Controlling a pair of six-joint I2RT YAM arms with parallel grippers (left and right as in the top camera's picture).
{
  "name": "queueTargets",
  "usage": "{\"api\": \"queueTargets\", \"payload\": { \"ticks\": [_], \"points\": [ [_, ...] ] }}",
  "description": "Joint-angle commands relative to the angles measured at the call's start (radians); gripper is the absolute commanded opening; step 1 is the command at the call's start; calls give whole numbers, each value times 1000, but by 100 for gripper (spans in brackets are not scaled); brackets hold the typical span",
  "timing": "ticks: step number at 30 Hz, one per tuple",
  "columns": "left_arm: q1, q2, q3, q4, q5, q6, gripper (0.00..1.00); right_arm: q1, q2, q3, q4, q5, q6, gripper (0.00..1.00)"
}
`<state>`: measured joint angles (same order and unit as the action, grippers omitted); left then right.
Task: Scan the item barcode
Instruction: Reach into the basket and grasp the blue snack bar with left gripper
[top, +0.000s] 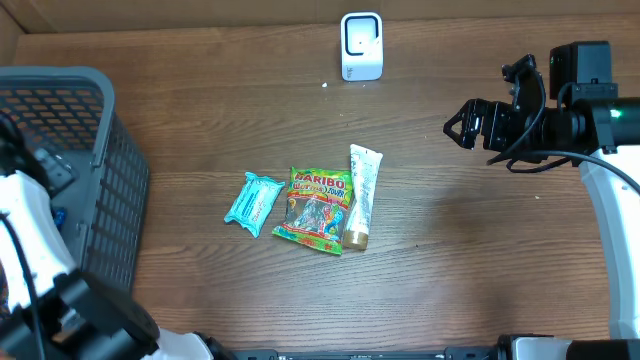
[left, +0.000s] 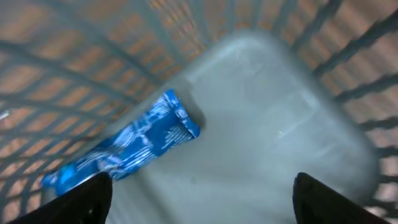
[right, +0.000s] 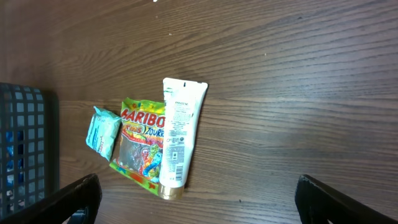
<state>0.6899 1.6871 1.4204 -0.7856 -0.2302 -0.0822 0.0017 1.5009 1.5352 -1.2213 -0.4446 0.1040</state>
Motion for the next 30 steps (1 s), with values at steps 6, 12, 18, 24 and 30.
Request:
{"api": "queueTargets", "payload": {
  "ticks": [6,12,18,24,30],
  "points": [
    [18,229,-116,77,-95,334,78,5,-6,22,3,-1,-4,100],
    [28,230,-116,91,-117,414,71,5,-6,22,3,-1,-3,100],
    [87,230,-116,66,-267,426,67,5,-6,14,-11,-1,-3,100],
    [110,230,-116,148,-249,408,66,5,-6,-35,34,-2,1,100],
    [115,246,-116,198,-187,427,70,5,-2,-43,31,-1,1,100]
  ]
}}
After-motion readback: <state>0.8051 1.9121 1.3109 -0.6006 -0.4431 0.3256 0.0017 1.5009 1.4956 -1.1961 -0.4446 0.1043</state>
